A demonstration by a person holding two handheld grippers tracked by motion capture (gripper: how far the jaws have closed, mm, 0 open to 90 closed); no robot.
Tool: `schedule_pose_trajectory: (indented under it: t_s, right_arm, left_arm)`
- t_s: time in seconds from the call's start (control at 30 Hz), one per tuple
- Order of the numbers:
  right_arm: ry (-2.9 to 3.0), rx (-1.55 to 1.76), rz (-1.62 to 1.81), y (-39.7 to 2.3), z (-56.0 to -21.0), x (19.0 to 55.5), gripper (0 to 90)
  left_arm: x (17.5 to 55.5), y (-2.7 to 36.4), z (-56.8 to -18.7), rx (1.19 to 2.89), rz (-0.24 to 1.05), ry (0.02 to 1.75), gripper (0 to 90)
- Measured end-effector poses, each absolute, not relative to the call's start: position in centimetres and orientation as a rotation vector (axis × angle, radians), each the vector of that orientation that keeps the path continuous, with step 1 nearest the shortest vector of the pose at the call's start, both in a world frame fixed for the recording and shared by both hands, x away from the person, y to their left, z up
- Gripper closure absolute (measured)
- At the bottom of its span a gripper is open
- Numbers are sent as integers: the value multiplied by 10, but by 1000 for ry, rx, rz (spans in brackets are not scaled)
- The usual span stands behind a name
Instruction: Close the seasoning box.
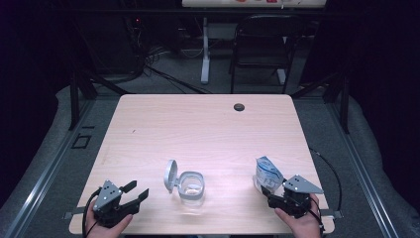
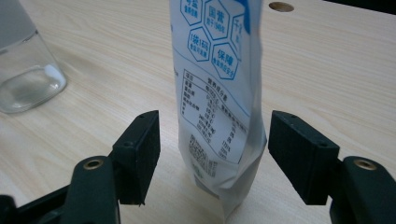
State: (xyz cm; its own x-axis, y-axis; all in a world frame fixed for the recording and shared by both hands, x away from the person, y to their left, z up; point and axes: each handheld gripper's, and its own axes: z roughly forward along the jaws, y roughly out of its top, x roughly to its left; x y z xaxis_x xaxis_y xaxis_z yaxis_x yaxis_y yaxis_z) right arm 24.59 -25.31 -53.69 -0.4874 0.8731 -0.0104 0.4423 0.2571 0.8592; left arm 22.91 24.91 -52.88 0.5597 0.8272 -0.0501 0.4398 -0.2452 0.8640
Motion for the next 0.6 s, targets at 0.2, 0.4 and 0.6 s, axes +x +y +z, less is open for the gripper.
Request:
schedule_pose_trajectory:
  t_s: [0.2, 0.4, 0.6]
  right_arm:
    - [2013, 1227, 1178, -253, -542, 254, 342]
    - [2013, 1235, 1175, -251, -550, 255, 346]
    - [1997, 1250, 1185, -250, -556, 257, 346]
  left_arm:
    - [228, 250, -530, 1870, 536, 1038, 459]
    - [228, 251, -531, 1871, 536, 1037, 459]
    - [230, 251, -532, 1881, 531, 1036, 459]
